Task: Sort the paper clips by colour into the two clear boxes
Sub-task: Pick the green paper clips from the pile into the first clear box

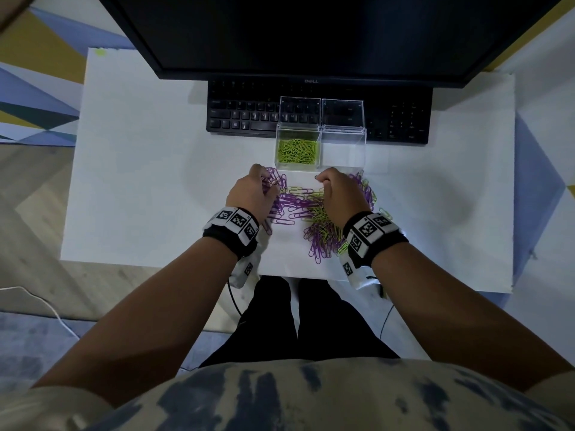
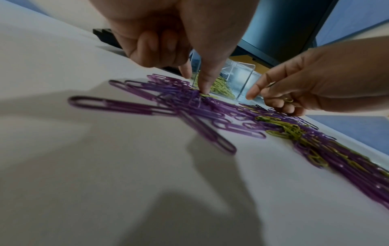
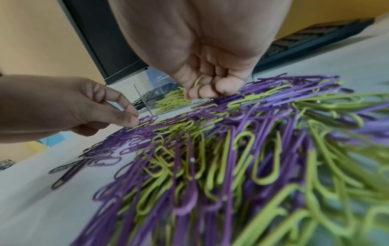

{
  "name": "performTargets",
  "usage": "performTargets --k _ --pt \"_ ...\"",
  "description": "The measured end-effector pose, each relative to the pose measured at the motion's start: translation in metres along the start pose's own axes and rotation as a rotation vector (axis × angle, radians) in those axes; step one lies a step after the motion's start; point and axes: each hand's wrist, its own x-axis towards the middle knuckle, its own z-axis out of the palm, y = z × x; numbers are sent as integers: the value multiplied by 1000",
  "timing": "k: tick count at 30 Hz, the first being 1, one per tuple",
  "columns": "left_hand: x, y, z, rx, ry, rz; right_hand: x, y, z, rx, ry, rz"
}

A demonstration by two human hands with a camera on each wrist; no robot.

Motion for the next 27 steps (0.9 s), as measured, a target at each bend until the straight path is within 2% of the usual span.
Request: performTargets --k 4,8,13,17,21,24,27 --pt "1 1 2 31 4 105 0 -7 6 24 9 -76" --pt "7 1 4 48 21 93 4 -19 16 -25 -4 -161" --pt "10 2 8 92 -11 57 10 -28 25 -157 -52 -171" --pt "12 5 7 64 -19 40 9 -31 28 -120 -52 -110" --pt "11 4 3 -136 10 -18 10 -33 24 -83 -102 -56" --pt "6 1 -7 -384 55 -96 6 -32 18 70 -93 -53" --pt "1 2 -19 -694 53 -199 -1 -30 7 262 -106 82"
